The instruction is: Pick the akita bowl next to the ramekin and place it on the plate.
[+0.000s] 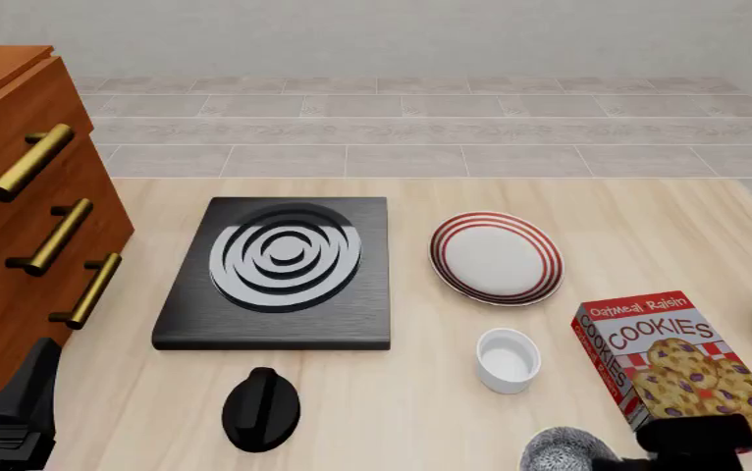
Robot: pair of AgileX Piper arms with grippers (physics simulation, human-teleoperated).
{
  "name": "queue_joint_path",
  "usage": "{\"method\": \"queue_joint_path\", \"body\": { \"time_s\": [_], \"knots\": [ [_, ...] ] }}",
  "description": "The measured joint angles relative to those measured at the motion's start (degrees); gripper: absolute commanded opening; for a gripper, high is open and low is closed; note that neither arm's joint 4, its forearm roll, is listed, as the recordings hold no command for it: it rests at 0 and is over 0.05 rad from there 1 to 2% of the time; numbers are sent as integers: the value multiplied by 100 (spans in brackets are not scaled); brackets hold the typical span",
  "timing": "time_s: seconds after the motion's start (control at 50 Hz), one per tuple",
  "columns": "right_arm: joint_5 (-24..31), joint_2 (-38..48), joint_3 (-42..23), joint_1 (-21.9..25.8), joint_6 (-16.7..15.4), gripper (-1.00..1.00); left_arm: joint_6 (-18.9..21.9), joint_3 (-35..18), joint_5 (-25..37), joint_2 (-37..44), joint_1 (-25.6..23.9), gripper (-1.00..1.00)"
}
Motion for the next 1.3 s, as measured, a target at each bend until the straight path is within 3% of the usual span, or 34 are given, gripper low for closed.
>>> {"method": "queue_joint_path", "body": {
  "time_s": [0.64, 1.3],
  "knots": [
    [423, -405, -438, 216, 167, -100, 0, 0, 0, 0, 0, 100],
    [248, -416, -738, 208, 412, -100, 0, 0, 0, 0, 0, 100]
  ]
}}
